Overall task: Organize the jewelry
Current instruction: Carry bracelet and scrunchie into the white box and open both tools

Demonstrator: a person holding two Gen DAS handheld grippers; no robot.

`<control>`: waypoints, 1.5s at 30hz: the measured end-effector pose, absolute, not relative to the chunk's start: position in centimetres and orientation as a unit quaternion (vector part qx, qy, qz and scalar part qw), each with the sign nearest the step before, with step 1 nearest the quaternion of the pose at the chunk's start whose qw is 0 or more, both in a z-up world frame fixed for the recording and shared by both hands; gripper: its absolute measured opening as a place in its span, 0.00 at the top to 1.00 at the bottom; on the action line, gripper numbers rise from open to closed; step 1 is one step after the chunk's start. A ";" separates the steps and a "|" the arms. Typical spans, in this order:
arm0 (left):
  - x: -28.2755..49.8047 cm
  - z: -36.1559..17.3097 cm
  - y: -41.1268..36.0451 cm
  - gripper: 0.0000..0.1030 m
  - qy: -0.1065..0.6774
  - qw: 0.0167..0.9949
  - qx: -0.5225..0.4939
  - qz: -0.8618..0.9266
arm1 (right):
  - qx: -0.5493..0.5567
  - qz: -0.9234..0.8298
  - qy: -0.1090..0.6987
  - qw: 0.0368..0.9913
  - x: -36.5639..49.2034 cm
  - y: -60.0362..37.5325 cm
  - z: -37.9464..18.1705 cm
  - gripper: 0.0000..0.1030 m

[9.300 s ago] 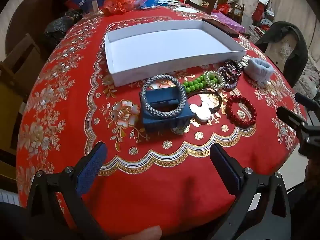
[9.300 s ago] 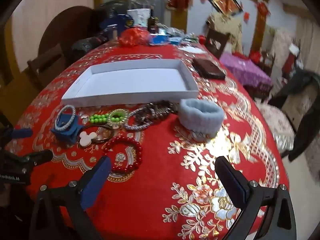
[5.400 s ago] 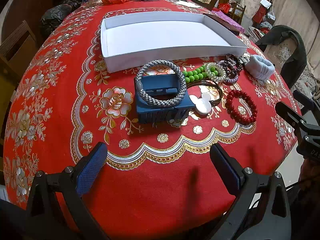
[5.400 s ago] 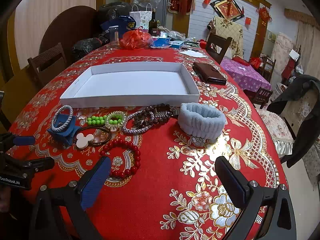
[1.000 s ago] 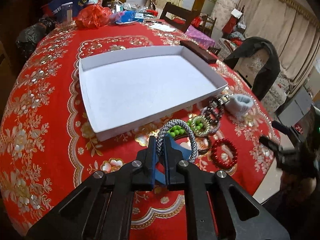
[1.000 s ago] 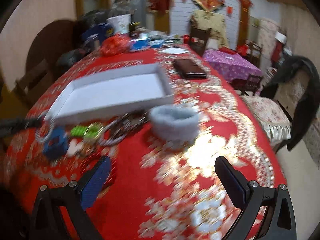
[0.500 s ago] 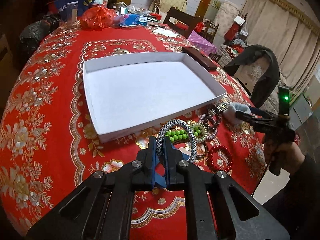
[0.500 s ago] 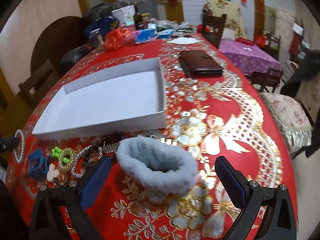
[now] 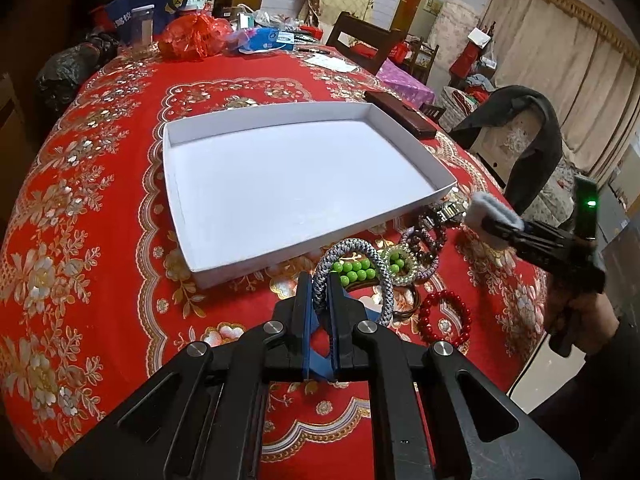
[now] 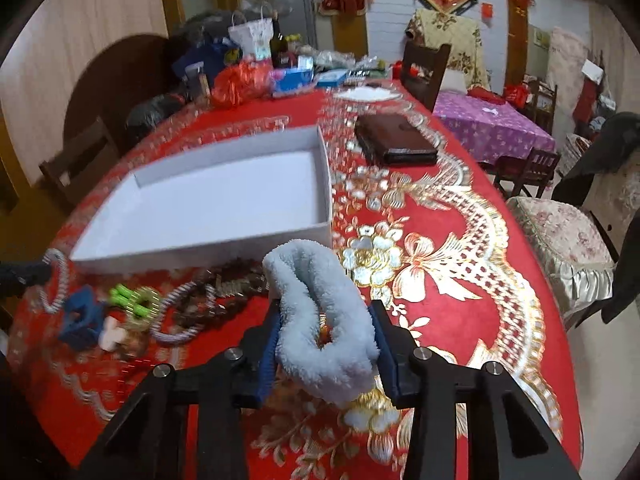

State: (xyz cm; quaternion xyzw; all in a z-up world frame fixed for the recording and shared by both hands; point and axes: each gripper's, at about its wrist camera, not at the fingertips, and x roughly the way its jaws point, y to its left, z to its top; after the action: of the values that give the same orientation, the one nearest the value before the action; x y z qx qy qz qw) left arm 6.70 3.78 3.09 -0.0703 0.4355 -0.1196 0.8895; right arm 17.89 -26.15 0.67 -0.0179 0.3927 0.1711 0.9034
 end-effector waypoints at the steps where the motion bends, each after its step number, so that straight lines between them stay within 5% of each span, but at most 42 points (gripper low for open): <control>1: 6.7 3.1 3.8 0.94 0.435 0.889 -0.072 -0.120 | -0.006 0.175 0.389 0.905 17.7 -26.3 1.3 0.61; 13: 10.1 6.2 5.2 0.94 0.420 0.898 -0.080 -0.105 | 0.010 0.183 0.380 0.906 22.2 -22.2 6.7 0.62; 21: 16.3 4.8 7.4 0.95 0.435 0.897 -0.054 -0.061 | 0.037 0.167 0.405 0.898 26.4 -19.7 4.8 0.61; 45: 18.7 0.8 7.6 0.94 0.465 0.885 -0.029 0.003 | 0.022 0.142 0.443 0.885 30.9 -17.3 -1.0 0.57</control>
State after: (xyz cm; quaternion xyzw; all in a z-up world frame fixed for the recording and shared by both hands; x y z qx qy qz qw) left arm 18.74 7.58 0.76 -0.0289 0.4654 0.0029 0.8846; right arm 30.93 -17.33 -1.02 0.0223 0.4432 0.1422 0.8848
